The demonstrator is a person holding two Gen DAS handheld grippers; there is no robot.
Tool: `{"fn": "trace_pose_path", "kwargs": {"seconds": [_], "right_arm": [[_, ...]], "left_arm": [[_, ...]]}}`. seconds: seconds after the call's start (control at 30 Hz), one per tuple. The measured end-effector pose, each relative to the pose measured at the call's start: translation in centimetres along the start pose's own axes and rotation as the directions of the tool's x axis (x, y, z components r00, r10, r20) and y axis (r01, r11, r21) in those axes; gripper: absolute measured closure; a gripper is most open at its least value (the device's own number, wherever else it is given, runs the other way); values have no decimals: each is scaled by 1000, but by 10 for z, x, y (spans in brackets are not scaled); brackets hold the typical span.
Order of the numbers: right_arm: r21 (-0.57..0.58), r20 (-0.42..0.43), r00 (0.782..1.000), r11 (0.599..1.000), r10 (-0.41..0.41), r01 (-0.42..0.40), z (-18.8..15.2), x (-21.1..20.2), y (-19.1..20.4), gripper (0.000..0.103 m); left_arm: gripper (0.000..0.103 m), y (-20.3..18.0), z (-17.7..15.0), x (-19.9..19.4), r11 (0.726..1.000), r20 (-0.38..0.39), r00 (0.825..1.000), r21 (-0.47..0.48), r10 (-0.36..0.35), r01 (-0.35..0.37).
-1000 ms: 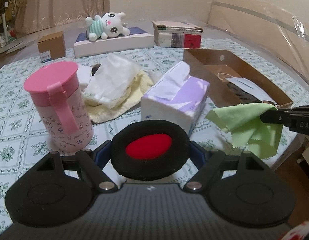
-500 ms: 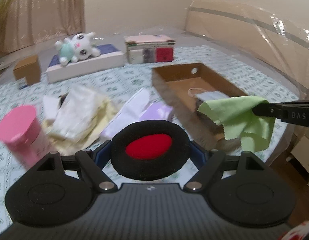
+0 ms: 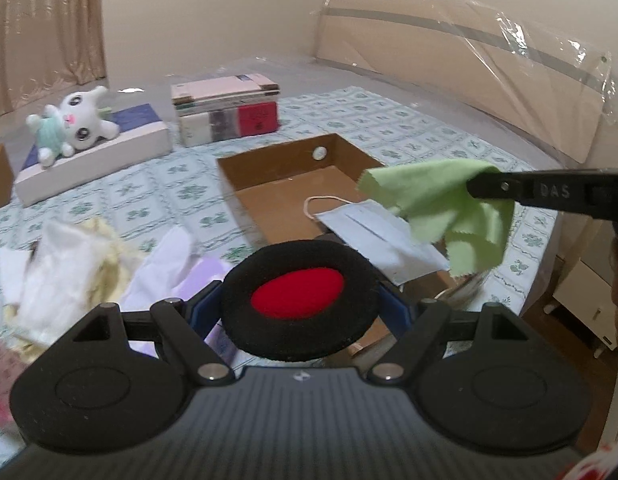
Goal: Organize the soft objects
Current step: 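Carry the green cloth and black-red pad over the cardboard tray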
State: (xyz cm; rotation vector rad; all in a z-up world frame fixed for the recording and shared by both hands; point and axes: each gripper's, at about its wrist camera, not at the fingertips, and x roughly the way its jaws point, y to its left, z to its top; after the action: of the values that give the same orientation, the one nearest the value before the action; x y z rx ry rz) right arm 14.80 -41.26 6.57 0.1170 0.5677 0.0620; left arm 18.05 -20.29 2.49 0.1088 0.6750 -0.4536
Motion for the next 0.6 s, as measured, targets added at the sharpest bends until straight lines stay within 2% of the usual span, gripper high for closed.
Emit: {"fn": "trace_pose_path", "kwargs": {"seconds": [0.3,0.6], "right_arm": [[47,-19,1000,999,-19,19,10,31,-21,100],[75,-57,997,996,-44,48,4,55,-35,100]], "left_arm": [[23,-15,14,46,999,-31,998,13,-49,49],[21,-26,21,87,995,-63,995,48,-82,85]]}}
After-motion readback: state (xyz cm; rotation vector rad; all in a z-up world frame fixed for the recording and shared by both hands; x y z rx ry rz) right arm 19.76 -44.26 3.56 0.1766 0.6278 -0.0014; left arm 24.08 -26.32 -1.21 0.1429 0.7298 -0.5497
